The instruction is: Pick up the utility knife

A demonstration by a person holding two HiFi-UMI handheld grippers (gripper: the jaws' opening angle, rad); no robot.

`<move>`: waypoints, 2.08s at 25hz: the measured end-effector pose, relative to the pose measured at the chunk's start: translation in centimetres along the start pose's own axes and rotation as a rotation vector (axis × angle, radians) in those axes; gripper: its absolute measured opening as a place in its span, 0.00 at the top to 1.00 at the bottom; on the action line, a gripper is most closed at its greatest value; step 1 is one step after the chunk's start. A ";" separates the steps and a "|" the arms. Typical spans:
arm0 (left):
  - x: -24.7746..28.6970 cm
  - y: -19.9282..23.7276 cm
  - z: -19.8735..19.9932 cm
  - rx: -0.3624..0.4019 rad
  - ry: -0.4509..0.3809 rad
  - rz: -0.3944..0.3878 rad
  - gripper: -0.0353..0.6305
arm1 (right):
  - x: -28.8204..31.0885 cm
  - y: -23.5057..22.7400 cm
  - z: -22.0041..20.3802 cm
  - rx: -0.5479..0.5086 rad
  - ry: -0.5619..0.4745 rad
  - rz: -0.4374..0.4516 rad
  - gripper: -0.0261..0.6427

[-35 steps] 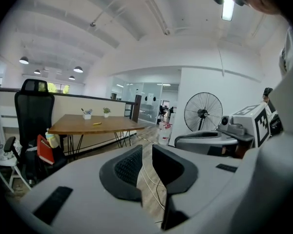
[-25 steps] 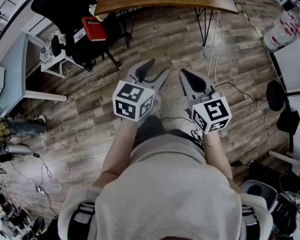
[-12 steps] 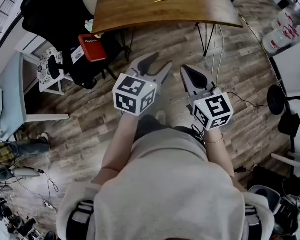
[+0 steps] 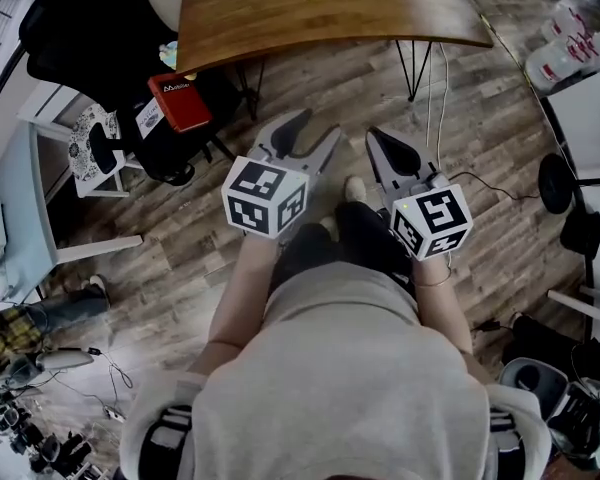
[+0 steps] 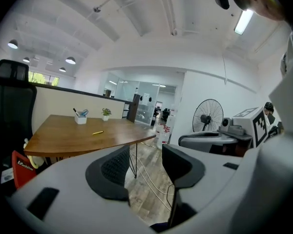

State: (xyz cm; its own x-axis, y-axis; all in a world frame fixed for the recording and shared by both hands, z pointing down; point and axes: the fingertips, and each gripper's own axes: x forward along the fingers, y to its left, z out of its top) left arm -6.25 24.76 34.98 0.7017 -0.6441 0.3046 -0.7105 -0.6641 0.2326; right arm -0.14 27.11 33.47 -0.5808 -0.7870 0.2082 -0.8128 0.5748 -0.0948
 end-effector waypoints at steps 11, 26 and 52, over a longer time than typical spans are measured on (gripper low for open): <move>3.4 4.5 1.0 -0.037 0.009 0.043 0.60 | 5.9 -3.9 0.4 0.016 0.017 0.032 0.94; 13.8 14.9 8.7 -0.027 -0.021 0.156 0.60 | 18.1 -14.8 5.7 -0.017 -0.016 0.131 0.94; 23.8 21.7 11.3 -0.091 0.018 0.151 0.60 | 25.6 -23.5 6.2 0.025 0.027 0.145 0.94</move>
State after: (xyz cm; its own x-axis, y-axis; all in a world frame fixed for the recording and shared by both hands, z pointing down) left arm -4.36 -9.23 36.82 0.5861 -0.7265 0.3587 -0.8102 -0.5227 0.2651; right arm 3.79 -7.92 34.97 -0.6914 -0.6892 0.2170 -0.7212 0.6763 -0.1499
